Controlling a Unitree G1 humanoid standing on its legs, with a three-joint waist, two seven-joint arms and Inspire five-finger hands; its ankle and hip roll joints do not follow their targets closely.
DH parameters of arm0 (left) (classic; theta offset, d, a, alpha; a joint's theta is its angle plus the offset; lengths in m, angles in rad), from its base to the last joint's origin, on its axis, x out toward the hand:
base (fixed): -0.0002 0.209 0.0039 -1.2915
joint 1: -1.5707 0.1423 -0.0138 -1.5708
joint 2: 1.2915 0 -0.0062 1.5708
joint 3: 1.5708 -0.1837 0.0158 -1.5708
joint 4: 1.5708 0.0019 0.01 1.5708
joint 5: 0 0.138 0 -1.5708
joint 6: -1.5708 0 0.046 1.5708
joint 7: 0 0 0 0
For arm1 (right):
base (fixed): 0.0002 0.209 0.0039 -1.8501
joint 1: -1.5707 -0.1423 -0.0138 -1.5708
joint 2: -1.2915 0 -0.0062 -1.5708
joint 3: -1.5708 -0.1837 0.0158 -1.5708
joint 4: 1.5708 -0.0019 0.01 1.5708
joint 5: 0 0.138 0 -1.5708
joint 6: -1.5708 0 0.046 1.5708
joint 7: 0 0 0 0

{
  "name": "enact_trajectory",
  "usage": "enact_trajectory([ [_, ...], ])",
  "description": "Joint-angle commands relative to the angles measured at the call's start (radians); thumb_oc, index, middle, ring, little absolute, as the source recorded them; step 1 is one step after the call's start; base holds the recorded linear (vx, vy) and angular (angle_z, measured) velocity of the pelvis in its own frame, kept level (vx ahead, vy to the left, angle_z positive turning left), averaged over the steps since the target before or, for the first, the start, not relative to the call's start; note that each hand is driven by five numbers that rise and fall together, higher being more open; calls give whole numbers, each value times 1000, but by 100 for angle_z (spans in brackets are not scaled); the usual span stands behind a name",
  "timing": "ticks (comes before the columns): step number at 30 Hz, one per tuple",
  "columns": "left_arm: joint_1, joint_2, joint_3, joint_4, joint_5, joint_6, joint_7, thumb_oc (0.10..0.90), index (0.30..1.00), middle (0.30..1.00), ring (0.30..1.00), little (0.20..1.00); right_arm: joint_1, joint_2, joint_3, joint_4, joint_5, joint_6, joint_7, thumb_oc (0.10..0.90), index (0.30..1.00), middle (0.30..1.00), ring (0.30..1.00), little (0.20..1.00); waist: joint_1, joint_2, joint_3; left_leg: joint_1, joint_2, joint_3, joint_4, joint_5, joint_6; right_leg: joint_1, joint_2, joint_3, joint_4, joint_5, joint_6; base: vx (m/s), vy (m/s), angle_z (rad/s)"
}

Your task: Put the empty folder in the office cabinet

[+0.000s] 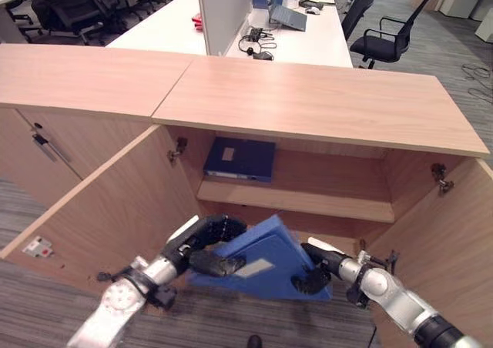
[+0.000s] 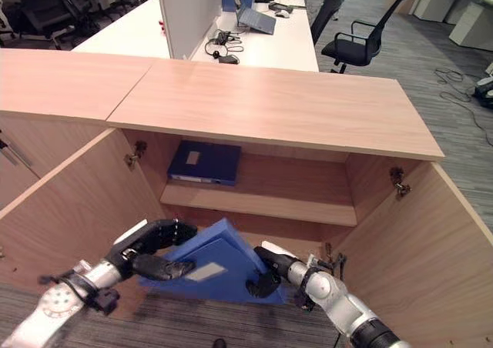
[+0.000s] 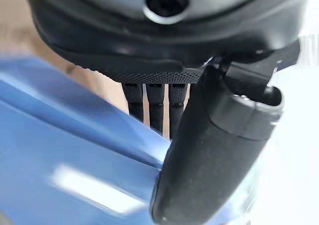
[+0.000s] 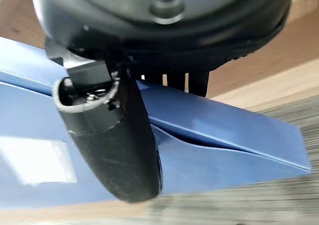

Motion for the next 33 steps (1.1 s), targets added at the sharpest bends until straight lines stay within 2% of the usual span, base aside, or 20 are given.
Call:
enact_trajectory([
  [1, -14, -118, 137, 145, -131, -72, 121, 800, 900, 900, 900, 900, -25, -47, -30, -88, -118, -78, -41, 400, 300, 300, 300, 300, -1, -49, -69, -15, 7, -51, -7, -113, -28, -87, -135, -36, 100, 45, 81, -18, 7, 4],
  [3, -14, -153, 165, 194, -130, -74, 145, 800, 900, 900, 900, 900, -7, -56, -46, -93, -137, -77, -48, 400, 300, 300, 300, 300, -1, -51, -69, -18, 6, -51, -7, -112, -27, -92, -136, -36, 103, 44, 80, -15, 14, 5],
  [4, -22, -200, 203, 301, -145, -73, 173, 800, 900, 900, 900, 900, 13, -57, -60, -85, -151, -75, -59, 400, 300, 300, 300, 300, -2, -57, -68, -20, 5, -54, -7, -111, -25, -98, -137, -36, 110, 42, 81, -14, 17, 4],
  [7, -28, -218, 220, 348, -159, -74, 181, 800, 900, 900, 900, 900, 21, -50, -67, -68, -139, -68, -57, 400, 300, 300, 300, 300, -2, -59, -66, -22, 3, -55, -7, -111, -24, -101, -140, -37, 115, 42, 81, -6, 13, 1],
  [8, -59, -279, 259, 562, -241, -56, 211, 800, 900, 900, 900, 900, 70, 36, -104, 41, 37, -31, -47, 400, 300, 300, 300, 300, -5, -67, -61, -23, -1, -60, -7, -109, -22, -106, -145, -39, 133, 38, 80, 0, 0, 0],
  [9, -60, -279, 260, 563, -241, -56, 210, 800, 900, 900, 900, 900, 70, 36, -104, 41, 37, -31, -47, 400, 300, 300, 300, 300, -4, -67, -63, -26, -1, -60, -7, -107, -22, -109, -144, -38, 131, 41, 80, -34, 58, 9],
  [10, -92, -309, 283, 742, -259, -35, 246, 800, 900, 900, 900, 900, 82, 102, -132, 151, 189, 1, -50, 400, 300, 300, 300, 300, -3, -69, -63, -29, -4, -63, -7, -105, -21, -116, -147, -37, 146, 39, 80, -18, 32, 10],
  [13, -114, -312, 297, 878, -220, -18, 266, 800, 900, 900, 900, 900, 69, 139, -152, 240, 291, 19, -63, 400, 300, 300, 300, 300, 0, -72, -62, -30, -8, -67, -7, -106, -19, -125, -152, -36, 168, 32, 80, -17, 64, 3],
  [14, -119, -309, 307, 1005, -160, 4, 269, 800, 900, 900, 900, 900, 45, 162, -180, 328, 410, 35, -61, 400, 300, 300, 300, 300, 7, -74, -59, -29, -14, -74, -7, -105, -18, -130, -159, -38, 197, 29, 79, -3, 46, 1],
  [15, -121, -308, 308, 1007, -160, 4, 268, 800, 900, 900, 900, 900, 44, 162, -179, 329, 410, 35, -61, 400, 300, 300, 300, 300, 6, -75, -58, -28, -15, -74, -7, -105, -18, -130, -160, -38, 198, 29, 79, 8, 88, 4],
  [18, -109, -295, 329, 1146, -71, 31, 245, 800, 900, 900, 900, 900, 6, 173, -252, 438, 582, 58, -51, 400, 300, 300, 300, 300, 21, -77, -48, -20, -26, -90, -7, -105, -14, -134, -178, -44, 255, 48, 81, 12, 63, 5],
  [19, -101, -286, 339, 1212, -29, 46, 225, 800, 900, 900, 900, 900, -5, 183, -310, 475, 694, 54, -61, 400, 300, 300, 300, 300, 23, -76, -41, -11, -33, -103, -7, -107, -10, -140, -192, -45, 314, 53, 74, 13, 77, 20],
  [20, -103, -285, 339, 1213, -28, 46, 224, 800, 900, 900, 900, 900, -6, 183, -310, 476, 695, 54, -61, 400, 300, 300, 300, 300, 23, -77, -40, -11, -34, -103, -7, -107, -10, -141, -194, -45, 317, 51, 75, 36, 104, 31],
  [22, -73, -272, 354, 1299, 40, 63, 202, 800, 900, 900, 900, 900, -18, 239, -474, 488, 995, 21, -90, 400, 300, 300, 300, 300, 21, -81, -20, 23, -38, -92, -7, -126, -3, -174, -217, -71, 398, 68, 53, 32, 70, 18],
  [23, -74, -272, 354, 1300, 40, 63, 201, 800, 900, 900, 900, 900, -19, 239, -474, 488, 996, 21, -90, 400, 300, 300, 300, 300, 21, -80, -22, 19, -37, -92, -7, -124, -3, -176, -215, -71, 393, 73, 52, 10, 22, 7],
  [26, -51, -275, 359, 1317, 38, 67, 201, 800, 900, 900, 900, 900, -31, 294, -551, 465, 1201, -14, -101, 400, 300, 300, 300, 300, 13, -66, -15, 26, -18, -77, -7, -123, -7, -244, -167, -64, 370, 82, 32, -3, -1, -8],
  [27, -47, -280, 356, 1315, 34, 68, 197, 800, 900, 900, 900, 900, -41, 318, -564, 450, 1272, -31, -100, 400, 300, 300, 300, 300, 0, -55, 6, 35, -12, -74, -7, -117, -9, -318, -121, -48, 351, 94, 26, -14, 0, -16],
  [30, -51, -282, 342, 1301, 43, 68, 194, 800, 900, 900, 900, 900, -44, 323, -556, 415, 1298, -47, -106, 400, 300, 300, 300, 300, -11, -53, 34, 47, -13, -75, -7, -119, -10, -376, -76, -33, 317, 127, 28, 8, -24, -17],
  [31, -63, -285, 323, 1282, 49, 63, 195, 800, 900, 900, 900, 900, -39, 335, -540, 386, 1325, -59, -109, 400, 300, 300, 300, 300, -30, -54, 61, 66, -18, -85, -7, -130, -14, -415, -27, -13, 261, 162, 36, 27, -39, -1],
  [33, -67, -285, 316, 1278, 53, 61, 195, 800, 900, 900, 900, 900, -37, 337, -537, 379, 1335, -62, -111, 400, 300, 300, 300, 300, -36, -58, 64, 64, -25, -89, -7, -128, -14, -428, -15, -4, 229, 181, 40, 43, -28, 9],
])
